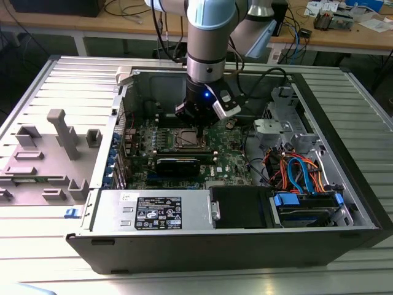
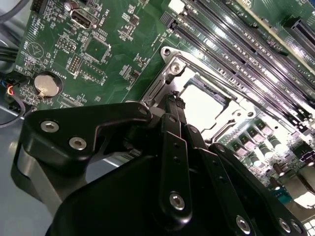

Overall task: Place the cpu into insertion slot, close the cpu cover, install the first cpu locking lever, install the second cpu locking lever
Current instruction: 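Install the first cpu locking lever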

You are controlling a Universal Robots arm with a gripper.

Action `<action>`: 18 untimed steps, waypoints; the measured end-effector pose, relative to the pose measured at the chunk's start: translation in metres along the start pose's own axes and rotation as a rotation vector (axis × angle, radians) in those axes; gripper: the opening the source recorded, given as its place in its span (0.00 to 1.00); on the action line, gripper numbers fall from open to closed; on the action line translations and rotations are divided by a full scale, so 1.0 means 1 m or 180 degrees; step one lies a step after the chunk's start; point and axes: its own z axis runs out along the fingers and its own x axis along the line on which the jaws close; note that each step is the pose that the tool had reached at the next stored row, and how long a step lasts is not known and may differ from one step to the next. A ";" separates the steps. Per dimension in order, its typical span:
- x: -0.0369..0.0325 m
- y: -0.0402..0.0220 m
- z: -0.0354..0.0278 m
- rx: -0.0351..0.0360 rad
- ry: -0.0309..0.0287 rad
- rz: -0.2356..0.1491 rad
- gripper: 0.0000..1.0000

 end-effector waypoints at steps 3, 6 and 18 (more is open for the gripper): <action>0.0001 -0.0013 0.0002 0.0001 0.0000 0.0000 0.11; 0.0003 -0.0031 0.0007 0.0000 0.0000 0.0000 0.11; 0.0007 -0.0070 0.0000 0.0001 0.0001 0.0000 0.11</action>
